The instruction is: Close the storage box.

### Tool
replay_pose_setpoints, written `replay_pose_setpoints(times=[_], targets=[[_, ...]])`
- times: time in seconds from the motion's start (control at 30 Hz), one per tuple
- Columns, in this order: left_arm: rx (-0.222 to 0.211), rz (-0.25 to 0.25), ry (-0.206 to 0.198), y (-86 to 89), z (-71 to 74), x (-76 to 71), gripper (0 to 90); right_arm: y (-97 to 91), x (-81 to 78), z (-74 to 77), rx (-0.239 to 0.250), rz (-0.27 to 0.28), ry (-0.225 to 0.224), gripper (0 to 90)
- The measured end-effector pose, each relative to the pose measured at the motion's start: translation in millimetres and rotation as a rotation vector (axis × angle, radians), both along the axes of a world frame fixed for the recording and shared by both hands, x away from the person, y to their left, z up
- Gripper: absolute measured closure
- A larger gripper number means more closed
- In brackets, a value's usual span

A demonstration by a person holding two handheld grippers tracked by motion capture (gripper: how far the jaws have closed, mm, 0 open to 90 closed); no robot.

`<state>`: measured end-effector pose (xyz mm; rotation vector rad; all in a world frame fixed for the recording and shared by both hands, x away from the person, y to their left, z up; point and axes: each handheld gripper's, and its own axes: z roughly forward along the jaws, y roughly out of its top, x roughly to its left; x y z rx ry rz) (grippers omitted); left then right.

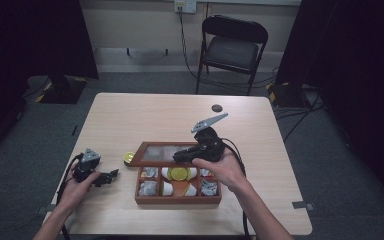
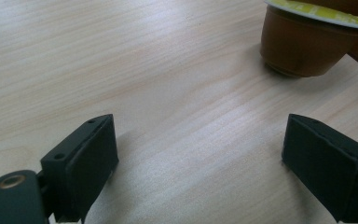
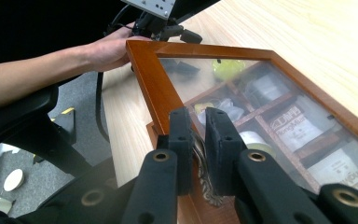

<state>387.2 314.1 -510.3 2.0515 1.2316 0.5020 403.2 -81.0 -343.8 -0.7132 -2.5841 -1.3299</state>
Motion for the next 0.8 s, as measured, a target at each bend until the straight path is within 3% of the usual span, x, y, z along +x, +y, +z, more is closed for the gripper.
replay_pose_setpoints(times=[0.23, 0.4, 0.8], targets=[[0.004, -0.009, 0.012, -3.3, -0.5, 1.6, 3.5, 1.6, -9.9, -9.9, -0.027, 0.017, -0.014, 81.2], [0.004, -0.008, 0.012, -3.3, -0.5, 1.6, 3.5, 3.2, -17.2, -16.8, -0.049, 0.029, -0.035, 81.2], [0.002, -0.006, 0.013, -3.6, -0.6, 1.6, 3.4, 3.4, -24.9, -30.6, -0.061, 0.042, -0.036, 81.2]])
